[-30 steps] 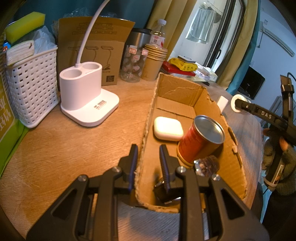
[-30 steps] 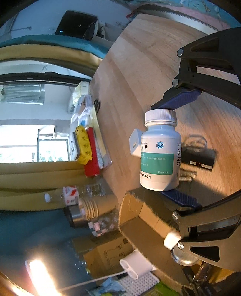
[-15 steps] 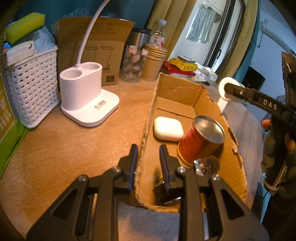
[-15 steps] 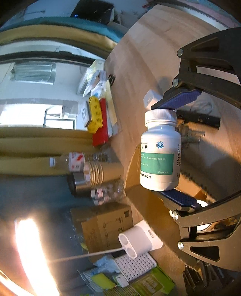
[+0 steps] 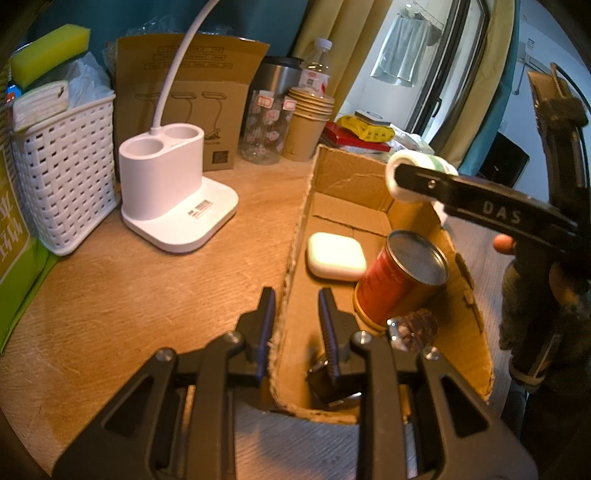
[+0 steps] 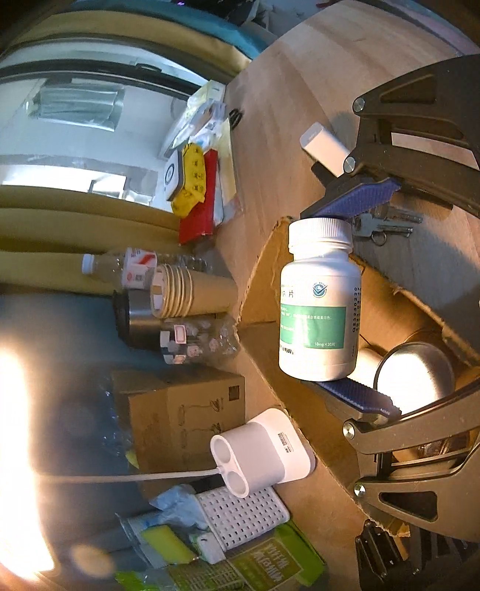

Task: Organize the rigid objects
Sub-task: 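Lift the pill bottle with the right tool and carry it over the box, then lower the pill bottle into the box and open the right tool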

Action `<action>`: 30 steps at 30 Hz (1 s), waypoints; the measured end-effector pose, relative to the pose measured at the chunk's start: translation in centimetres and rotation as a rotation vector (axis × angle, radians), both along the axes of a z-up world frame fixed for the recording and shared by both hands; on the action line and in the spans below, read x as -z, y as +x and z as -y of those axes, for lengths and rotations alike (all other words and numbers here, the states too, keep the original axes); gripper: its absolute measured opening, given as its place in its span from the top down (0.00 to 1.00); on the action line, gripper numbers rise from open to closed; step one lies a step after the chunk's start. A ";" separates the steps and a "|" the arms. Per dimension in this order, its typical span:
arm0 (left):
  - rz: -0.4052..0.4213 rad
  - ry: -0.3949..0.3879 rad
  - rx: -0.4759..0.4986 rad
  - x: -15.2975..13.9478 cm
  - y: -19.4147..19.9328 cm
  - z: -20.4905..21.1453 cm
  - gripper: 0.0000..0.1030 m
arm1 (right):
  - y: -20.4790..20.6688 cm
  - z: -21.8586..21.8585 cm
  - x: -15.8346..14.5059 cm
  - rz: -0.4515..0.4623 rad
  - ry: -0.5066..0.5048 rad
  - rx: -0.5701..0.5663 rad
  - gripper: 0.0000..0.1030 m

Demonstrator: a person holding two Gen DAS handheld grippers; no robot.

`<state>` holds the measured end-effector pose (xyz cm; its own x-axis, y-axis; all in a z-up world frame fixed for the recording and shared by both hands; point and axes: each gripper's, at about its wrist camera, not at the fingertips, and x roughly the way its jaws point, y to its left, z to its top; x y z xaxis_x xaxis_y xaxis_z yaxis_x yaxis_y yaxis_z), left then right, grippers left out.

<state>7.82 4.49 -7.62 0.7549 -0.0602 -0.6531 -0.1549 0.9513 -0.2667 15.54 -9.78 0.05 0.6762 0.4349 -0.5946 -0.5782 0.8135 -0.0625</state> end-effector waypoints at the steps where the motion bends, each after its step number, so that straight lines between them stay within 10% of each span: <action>1: 0.000 0.000 0.000 0.0 0.0 0.0 0.75 | 0.0 -0.2 0.1 0.000 -0.001 -0.003 0.22; 30: -0.001 -0.002 0.004 0.0 0.1 0.2 0.75 | 1.2 -2.5 3.1 -0.032 -0.169 -0.062 0.22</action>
<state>7.89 4.28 -7.63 0.7539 -0.0647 -0.6538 -0.1512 0.9513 -0.2685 16.73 -7.24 -3.03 0.6306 0.3672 -0.6838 -0.6310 0.7556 -0.1760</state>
